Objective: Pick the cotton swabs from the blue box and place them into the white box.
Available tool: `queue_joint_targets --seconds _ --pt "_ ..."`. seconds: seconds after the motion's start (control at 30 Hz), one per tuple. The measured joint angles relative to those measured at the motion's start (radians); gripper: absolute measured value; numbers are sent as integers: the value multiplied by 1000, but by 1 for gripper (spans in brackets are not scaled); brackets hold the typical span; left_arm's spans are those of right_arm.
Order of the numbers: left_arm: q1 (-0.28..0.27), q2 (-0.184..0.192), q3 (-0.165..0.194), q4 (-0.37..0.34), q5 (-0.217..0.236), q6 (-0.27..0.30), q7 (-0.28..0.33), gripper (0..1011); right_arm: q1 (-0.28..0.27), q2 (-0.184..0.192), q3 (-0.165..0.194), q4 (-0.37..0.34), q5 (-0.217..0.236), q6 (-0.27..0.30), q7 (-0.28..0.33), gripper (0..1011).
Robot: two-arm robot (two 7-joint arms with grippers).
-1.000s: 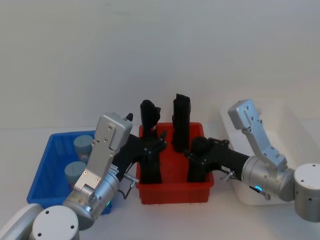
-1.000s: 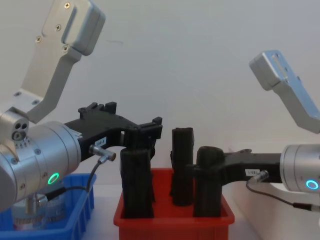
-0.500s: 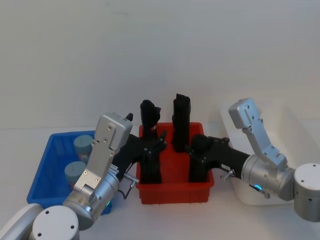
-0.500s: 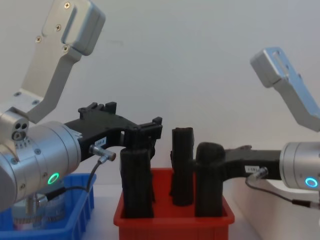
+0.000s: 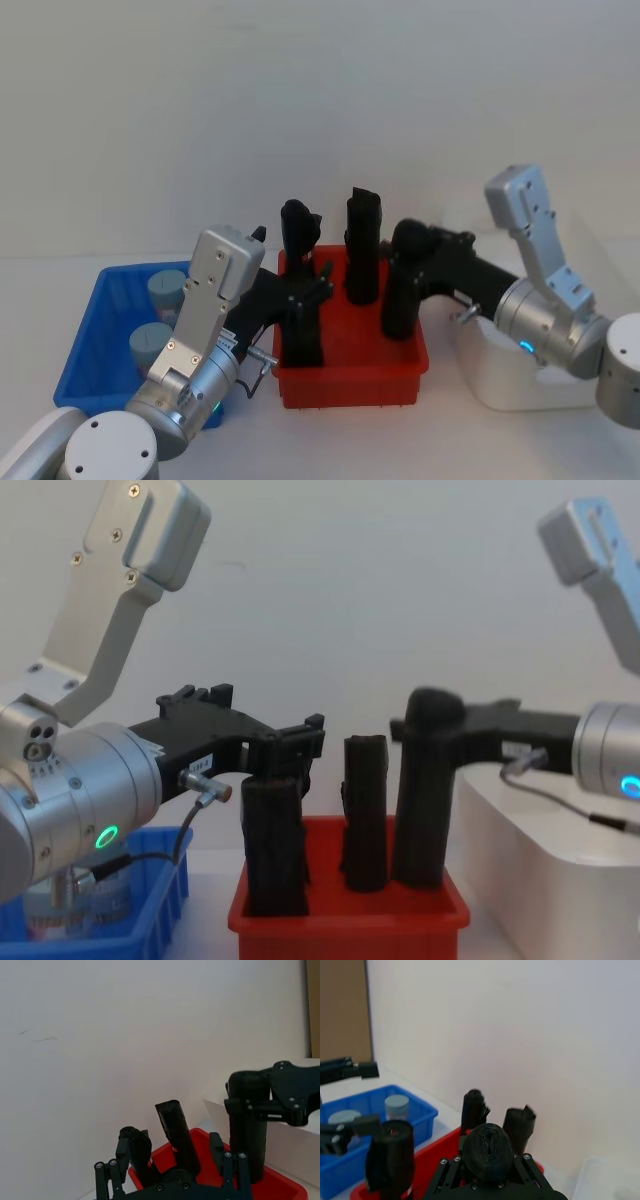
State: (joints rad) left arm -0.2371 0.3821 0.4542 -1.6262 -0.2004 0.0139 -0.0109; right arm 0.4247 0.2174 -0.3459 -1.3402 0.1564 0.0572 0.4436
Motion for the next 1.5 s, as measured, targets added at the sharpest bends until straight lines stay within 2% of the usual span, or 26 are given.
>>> queue_joint_targets --seconds 0.47,0.73,0.83,1.07,1.3,1.5 --pt "0 0 0 0 0 0 0 1004 -2 27 42 -79 5 -113 -114 346" --pt "0 0 0 0 0 0 0 1004 -5 43 66 -99 -15 -167 -200 346" --pt "0 0 0 0 0 0 0 1004 -8 50 77 -99 -33 -187 -249 346" --pt "0 0 0 0 0 0 0 1004 -16 56 88 -65 -63 -204 -330 346" --pt "0 0 0 0 0 0 0 1004 -16 49 90 -9 -78 -197 -376 347" --pt "0 0 0 0 0 0 0 1004 -5 34 83 52 -81 -182 -390 346"
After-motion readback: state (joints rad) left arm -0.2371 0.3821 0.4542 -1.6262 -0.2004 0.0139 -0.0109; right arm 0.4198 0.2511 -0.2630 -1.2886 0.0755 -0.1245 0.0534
